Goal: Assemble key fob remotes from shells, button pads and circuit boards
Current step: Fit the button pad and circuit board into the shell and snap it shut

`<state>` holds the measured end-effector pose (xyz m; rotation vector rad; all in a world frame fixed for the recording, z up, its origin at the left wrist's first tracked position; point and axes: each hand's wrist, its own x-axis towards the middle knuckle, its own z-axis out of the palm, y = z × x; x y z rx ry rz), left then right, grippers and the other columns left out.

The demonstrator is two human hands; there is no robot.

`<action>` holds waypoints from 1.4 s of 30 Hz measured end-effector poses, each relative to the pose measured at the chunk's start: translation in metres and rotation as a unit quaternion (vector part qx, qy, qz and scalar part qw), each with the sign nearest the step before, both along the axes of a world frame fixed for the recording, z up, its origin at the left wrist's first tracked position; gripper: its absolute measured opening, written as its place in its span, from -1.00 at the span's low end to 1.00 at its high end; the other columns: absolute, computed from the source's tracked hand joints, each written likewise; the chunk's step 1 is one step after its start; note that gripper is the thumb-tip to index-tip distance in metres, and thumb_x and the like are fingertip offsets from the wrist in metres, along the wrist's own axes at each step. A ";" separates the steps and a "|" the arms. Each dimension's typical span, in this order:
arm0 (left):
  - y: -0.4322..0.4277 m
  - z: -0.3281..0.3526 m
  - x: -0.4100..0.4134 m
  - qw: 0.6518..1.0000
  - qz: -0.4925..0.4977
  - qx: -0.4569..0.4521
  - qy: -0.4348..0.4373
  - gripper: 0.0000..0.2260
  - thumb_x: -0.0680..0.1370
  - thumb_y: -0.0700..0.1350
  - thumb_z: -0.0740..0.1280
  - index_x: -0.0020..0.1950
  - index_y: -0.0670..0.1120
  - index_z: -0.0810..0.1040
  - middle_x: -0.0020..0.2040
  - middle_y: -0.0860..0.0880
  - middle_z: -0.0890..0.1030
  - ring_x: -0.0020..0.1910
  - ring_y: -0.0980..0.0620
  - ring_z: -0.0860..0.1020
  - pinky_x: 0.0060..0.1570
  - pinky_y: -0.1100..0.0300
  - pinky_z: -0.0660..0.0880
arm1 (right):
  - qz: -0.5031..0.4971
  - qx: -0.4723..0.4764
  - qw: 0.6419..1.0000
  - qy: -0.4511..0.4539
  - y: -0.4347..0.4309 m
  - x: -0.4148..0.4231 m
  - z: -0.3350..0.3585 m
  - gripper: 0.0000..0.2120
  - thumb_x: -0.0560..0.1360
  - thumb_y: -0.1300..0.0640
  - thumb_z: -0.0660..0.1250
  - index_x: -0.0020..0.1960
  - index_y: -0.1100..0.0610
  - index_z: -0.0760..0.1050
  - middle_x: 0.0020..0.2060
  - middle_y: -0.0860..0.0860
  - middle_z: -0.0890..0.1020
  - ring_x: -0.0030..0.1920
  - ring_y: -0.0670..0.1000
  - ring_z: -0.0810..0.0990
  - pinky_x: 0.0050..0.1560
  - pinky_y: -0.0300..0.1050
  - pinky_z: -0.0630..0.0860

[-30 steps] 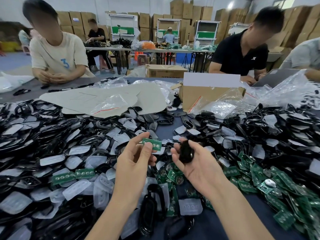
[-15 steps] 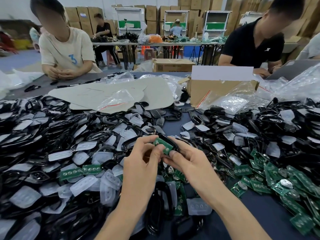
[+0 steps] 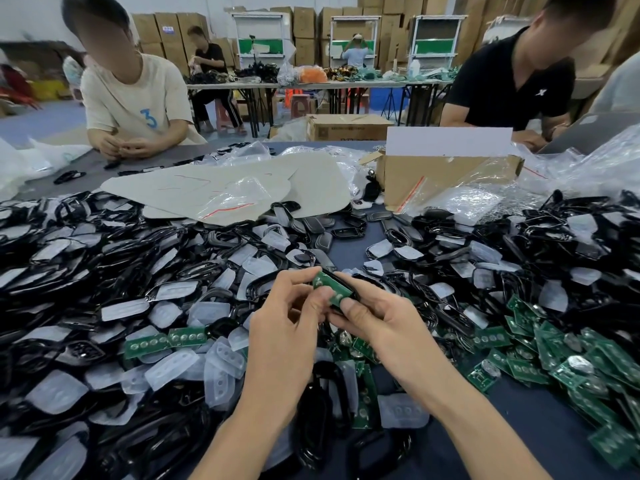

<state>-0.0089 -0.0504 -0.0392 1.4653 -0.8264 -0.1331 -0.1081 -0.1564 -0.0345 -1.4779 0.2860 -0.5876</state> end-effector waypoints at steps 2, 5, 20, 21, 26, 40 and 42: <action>0.000 0.000 0.000 1.000 0.002 0.002 -0.009 -0.81 0.59 -0.02 0.37 0.06 0.31 0.54 -0.08 0.13 0.68 -0.11 0.03 0.67 -0.07 0.01 0.62 | 0.000 -0.003 1.000 -0.005 0.001 0.000 0.000 -0.62 0.65 0.40 0.19 0.26 -0.02 0.53 0.11 -0.08 0.72 0.16 -0.06 0.68 0.09 -0.28 0.59; -0.001 0.000 -0.002 0.999 0.017 0.004 -0.030 -0.86 0.58 0.06 0.36 0.08 0.31 0.52 -0.06 0.19 0.66 -0.12 0.10 0.65 -0.15 0.19 0.59 | -0.003 -0.011 1.000 -0.017 0.002 0.000 -0.001 -0.61 0.65 0.39 0.19 0.25 -0.04 0.55 0.12 -0.09 0.72 0.18 -0.05 0.67 0.13 -0.25 0.58; -0.002 0.000 -0.005 0.999 0.035 -0.009 0.003 -0.81 0.53 0.07 0.40 0.05 0.33 0.48 -0.04 0.23 0.61 -0.14 0.17 0.61 -0.23 0.38 0.50 | -0.008 -0.025 0.999 -0.026 0.007 -0.002 0.005 -0.61 0.65 0.35 0.22 0.20 -0.11 0.58 0.08 -0.09 0.73 0.15 -0.05 0.69 0.13 -0.27 0.58; -0.003 0.001 -0.005 0.999 0.034 -0.010 0.007 -0.79 0.53 0.04 0.41 0.04 0.33 0.47 -0.04 0.24 0.61 -0.13 0.19 0.61 -0.23 0.39 0.50 | -0.010 -0.025 0.999 -0.025 0.007 -0.002 0.005 -0.61 0.65 0.35 0.23 0.19 -0.12 0.59 0.07 -0.09 0.73 0.14 -0.05 0.69 0.12 -0.27 0.58; -0.002 0.003 -0.005 0.999 0.027 -0.013 0.025 -0.67 0.54 -0.03 0.44 0.19 0.30 0.45 0.01 0.30 0.58 -0.08 0.24 0.60 -0.20 0.42 0.50 | -0.024 -0.028 0.999 -0.025 0.006 -0.002 0.006 -0.68 0.63 0.29 0.29 0.15 -0.12 0.60 0.01 -0.11 0.74 0.02 -0.06 0.72 0.03 -0.27 0.61; -0.001 0.003 -0.006 0.998 0.006 0.038 -0.058 -0.74 0.58 0.12 0.23 0.26 0.28 0.52 0.03 0.11 0.59 -0.06 0.12 0.60 -0.15 0.23 0.58 | -0.030 0.007 0.998 -0.055 0.007 0.002 0.002 -0.87 0.62 0.18 0.33 0.12 0.02 0.60 -0.12 0.01 0.74 -0.14 -0.05 0.71 -0.08 -0.21 0.62; 0.001 0.003 -0.007 0.994 0.009 0.047 -0.098 -0.69 0.61 0.10 0.19 0.35 0.30 0.45 0.06 0.18 0.53 -0.01 0.13 0.57 -0.17 0.38 0.51 | -0.031 0.013 0.999 -0.043 0.004 0.002 0.002 -0.91 0.59 0.18 0.38 0.02 -0.01 0.59 -0.16 0.01 0.74 -0.14 -0.05 0.71 -0.08 -0.19 0.63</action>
